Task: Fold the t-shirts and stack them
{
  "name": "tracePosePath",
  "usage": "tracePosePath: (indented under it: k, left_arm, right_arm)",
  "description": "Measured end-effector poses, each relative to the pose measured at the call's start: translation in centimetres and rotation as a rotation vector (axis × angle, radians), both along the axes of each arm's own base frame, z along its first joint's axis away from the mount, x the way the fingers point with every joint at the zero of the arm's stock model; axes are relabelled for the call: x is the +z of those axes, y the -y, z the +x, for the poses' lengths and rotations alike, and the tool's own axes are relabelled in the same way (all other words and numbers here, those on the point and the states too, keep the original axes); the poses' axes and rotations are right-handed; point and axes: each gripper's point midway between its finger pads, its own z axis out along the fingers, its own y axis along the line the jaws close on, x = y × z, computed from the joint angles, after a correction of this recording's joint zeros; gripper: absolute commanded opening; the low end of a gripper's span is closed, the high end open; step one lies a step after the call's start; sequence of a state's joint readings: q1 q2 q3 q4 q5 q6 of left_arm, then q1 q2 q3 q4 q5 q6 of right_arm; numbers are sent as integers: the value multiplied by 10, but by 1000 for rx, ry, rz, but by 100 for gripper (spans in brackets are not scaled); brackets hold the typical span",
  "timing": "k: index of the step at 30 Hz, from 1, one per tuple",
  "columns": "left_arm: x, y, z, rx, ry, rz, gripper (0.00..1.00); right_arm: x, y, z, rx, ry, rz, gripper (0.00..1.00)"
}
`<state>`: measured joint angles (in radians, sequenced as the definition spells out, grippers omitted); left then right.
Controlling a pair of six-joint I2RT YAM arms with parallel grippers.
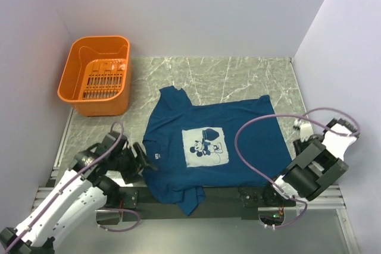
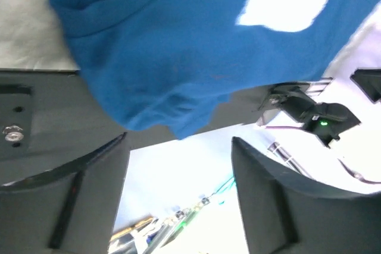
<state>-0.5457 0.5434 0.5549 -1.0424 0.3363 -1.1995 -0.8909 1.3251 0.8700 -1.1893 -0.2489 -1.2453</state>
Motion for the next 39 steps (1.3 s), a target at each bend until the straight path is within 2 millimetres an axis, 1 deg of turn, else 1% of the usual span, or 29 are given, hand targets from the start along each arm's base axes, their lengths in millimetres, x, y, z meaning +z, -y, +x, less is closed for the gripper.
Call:
tracePosePath:
  k: [1, 3, 5, 8, 9, 10, 12, 13, 14, 15, 16, 17, 18, 19, 21, 23, 24, 27, 30, 32, 39]
  left_arm:
    - [9, 1, 6, -2, 22, 6, 80]
    - [32, 5, 25, -8, 98, 18, 84]
    - [52, 11, 54, -25, 195, 52, 86]
    - [67, 21, 110, -49, 320, 126, 86]
    - [69, 24, 134, -52, 358, 149, 85]
    - [68, 25, 159, -53, 385, 175, 84]
    - [58, 24, 211, -58, 431, 215, 82]
    - [54, 23, 230, -60, 442, 230, 81]
    - [49, 21, 255, -59, 462, 245, 79]
    - [40, 18, 276, -64, 457, 265, 79]
    - [35, 16, 290, -69, 450, 278, 78]
    - [31, 16, 315, -76, 457, 288, 76]
    - [28, 18, 331, -81, 464, 292, 75]
    - [25, 21, 350, -90, 474, 295, 74]
    - [17, 29, 380, -108, 483, 299, 72]
    - [9, 35, 400, -124, 491, 306, 69]
    - [2, 37, 407, -130, 480, 313, 68]
    - [-12, 38, 423, -142, 456, 337, 65]
    - [-25, 37, 436, -143, 432, 372, 62]
    - [-33, 32, 438, -139, 409, 400, 60]
    - [-44, 16, 431, -119, 360, 481, 61]
  right_arm:
    - [5, 3, 9, -7, 25, 2, 47]
    - [16, 5, 38, -17, 89, 23, 47]
    - [22, -2, 68, -7, 135, 48, 47]
    - [20, -34, 112, 33, 166, 116, 47]
    - [19, -44, 126, 38, 168, 135, 47]
    - [18, -55, 140, 42, 169, 159, 47]
    - [20, -70, 170, 23, 178, 195, 47]
    - [22, -73, 187, 5, 185, 210, 47]
    - [24, -74, 201, -9, 196, 221, 47]
    - [27, -74, 219, -27, 212, 229, 47]
    - [29, -73, 236, -43, 224, 240, 47]
    - [30, -73, 251, -55, 239, 246, 47]
    - [30, -73, 264, -66, 251, 251, 47]
    - [28, -73, 273, -77, 255, 256, 47]
    - [24, -78, 281, -92, 252, 268, 47]
    - [21, -86, 282, -100, 233, 283, 47]
    - [20, -90, 282, -102, 226, 289, 47]
    - [21, -98, 284, -103, 222, 302, 47]
    - [21, -100, 285, -111, 222, 306, 47]
    - [21, -100, 286, -116, 223, 307, 47]
    - [23, -104, 287, -132, 224, 331, 47]
